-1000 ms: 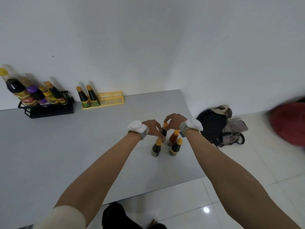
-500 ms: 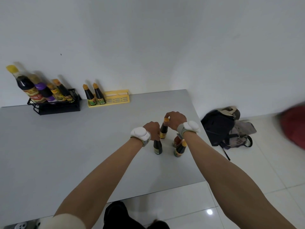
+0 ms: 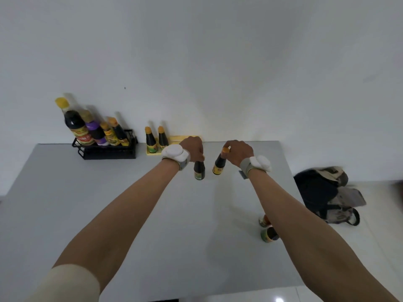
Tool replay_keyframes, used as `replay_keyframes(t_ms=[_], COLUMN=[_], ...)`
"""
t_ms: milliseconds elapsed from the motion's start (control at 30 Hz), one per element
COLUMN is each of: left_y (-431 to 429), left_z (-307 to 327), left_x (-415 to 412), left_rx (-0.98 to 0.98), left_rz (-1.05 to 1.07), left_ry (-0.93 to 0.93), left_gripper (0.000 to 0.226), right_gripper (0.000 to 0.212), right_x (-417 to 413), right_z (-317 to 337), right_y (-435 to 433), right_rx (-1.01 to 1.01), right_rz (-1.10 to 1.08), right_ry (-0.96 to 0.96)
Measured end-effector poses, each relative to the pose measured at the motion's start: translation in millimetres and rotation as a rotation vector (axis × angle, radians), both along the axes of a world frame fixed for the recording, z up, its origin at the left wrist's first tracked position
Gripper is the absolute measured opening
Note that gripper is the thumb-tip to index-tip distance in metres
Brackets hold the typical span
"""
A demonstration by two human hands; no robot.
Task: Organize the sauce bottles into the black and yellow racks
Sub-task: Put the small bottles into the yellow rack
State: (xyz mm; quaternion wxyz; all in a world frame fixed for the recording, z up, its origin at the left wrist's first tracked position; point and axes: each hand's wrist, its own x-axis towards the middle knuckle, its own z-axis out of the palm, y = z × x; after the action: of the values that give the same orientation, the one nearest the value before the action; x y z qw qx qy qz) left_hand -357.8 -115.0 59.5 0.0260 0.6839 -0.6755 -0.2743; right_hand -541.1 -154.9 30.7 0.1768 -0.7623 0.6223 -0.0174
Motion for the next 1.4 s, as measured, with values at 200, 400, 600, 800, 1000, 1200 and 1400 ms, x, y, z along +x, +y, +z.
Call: replay_keyframes(t_ms=[200, 400, 600, 800, 1000, 1200, 1400], left_y=[-39, -81, -103, -116, -123, -126, -124], left_z=[10, 2, -19, -45, -59, -69, -82], left_x=[69, 112, 129, 141, 148, 151, 149], left_rx=[-0.076, -0.079, -0.119, -0.145, -0.194, -0.212, -0.227], left_rz=[0.073, 0.066, 0.016, -0.037, -0.06, -0.059, -0.067], left_ry=[0.013, -0.013, -0.112, -0.156, -0.22, -0.261, -0.3], left_gripper=[0.03, 0.032, 0.032, 0.029, 0.029, 0.034, 0.039], right_gripper=[0.033, 0.031, 0.027, 0.024, 0.027, 0.027, 0.03], right_x=[59, 115, 146, 162, 173, 185, 189], right_z=[-2, -11, -24, -39, -50, -55, -58], right_y=[-38, -73, -94, -109, -114, -113, -110], right_rx=[0.006, 0.005, -0.008, -0.012, -0.029, -0.028, -0.025], right_rz=[0.013, 0.007, -0.004, -0.024, -0.028, -0.007, 0.027], right_ry=[-0.006, -0.022, -0.028, -0.017, -0.029, -0.014, -0.001])
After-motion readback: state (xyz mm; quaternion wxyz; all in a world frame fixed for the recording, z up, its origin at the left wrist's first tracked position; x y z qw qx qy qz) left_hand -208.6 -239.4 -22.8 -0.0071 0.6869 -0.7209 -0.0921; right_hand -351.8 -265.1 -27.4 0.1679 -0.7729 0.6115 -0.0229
